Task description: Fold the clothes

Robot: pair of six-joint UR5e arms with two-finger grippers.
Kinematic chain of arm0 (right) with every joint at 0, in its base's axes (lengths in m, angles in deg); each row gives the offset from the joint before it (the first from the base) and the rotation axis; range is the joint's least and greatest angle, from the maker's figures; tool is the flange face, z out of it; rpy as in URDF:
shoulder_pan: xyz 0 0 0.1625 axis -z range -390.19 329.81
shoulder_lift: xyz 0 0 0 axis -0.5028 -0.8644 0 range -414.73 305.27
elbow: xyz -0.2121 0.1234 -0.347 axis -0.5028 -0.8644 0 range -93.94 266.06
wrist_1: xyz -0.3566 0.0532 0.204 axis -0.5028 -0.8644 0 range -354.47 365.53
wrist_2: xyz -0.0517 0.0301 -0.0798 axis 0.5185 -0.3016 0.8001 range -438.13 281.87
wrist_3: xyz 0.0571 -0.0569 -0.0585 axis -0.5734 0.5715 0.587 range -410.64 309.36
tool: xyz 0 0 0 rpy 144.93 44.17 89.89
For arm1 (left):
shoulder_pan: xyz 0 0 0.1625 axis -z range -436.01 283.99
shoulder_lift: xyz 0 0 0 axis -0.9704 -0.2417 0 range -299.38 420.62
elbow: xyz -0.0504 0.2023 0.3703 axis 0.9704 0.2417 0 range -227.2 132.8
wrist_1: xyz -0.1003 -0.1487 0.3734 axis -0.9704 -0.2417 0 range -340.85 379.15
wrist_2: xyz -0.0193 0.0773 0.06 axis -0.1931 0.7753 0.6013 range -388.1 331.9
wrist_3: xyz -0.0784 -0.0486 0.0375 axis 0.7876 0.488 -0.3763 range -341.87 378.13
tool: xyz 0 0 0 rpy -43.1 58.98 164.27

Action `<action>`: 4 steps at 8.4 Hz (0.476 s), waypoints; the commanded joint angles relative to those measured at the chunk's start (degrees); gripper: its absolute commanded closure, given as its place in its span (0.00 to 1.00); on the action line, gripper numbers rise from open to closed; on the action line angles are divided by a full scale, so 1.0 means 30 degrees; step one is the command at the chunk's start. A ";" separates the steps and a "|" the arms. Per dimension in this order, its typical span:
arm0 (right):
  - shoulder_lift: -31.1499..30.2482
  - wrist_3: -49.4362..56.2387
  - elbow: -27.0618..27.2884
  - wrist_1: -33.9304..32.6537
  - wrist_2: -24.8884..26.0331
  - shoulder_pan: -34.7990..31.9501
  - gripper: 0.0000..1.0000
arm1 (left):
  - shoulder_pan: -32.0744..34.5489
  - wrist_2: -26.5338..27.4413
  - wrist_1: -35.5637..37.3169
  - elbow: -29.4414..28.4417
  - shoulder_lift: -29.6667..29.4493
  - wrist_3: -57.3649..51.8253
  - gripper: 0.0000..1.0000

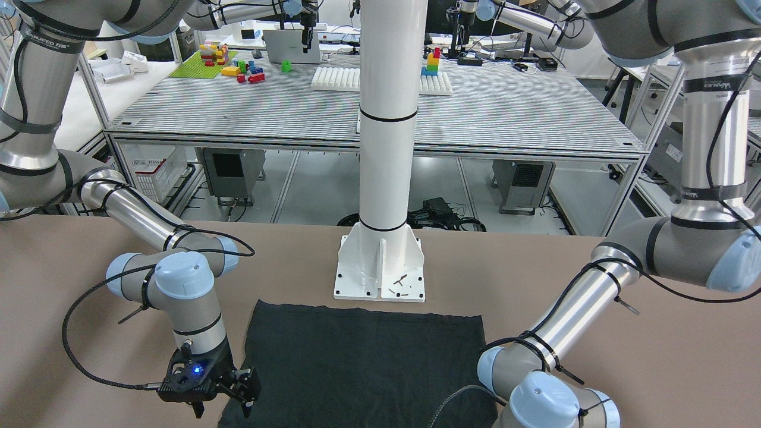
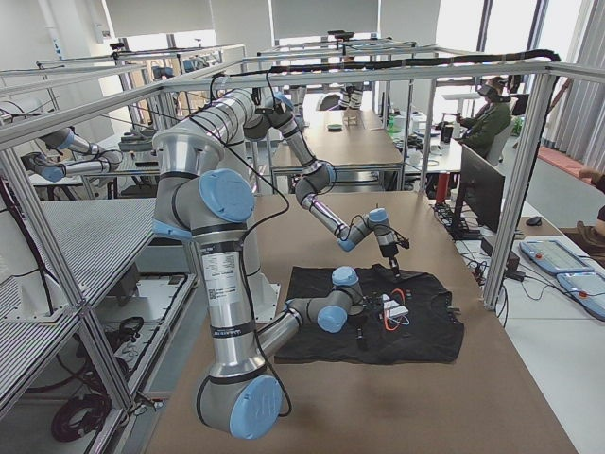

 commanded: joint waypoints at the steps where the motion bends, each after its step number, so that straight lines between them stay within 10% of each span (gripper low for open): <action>1: -0.0026 -0.0008 -0.0041 -0.0015 0.0012 0.0002 0.06 | -0.0038 0.0029 -0.0066 -0.0214 -0.0128 0.0054 0.71; 3: 0.0002 0.0021 -0.0361 0.0014 0.0157 -0.0027 0.06 | 0.0079 0.0058 -0.0184 -0.0069 -0.0099 0.0200 0.07; 4: 0.0032 -0.0008 -0.0567 0.0015 0.0158 -0.0027 0.06 | 0.0079 0.0232 -0.0213 0.0049 0.0162 0.0230 0.07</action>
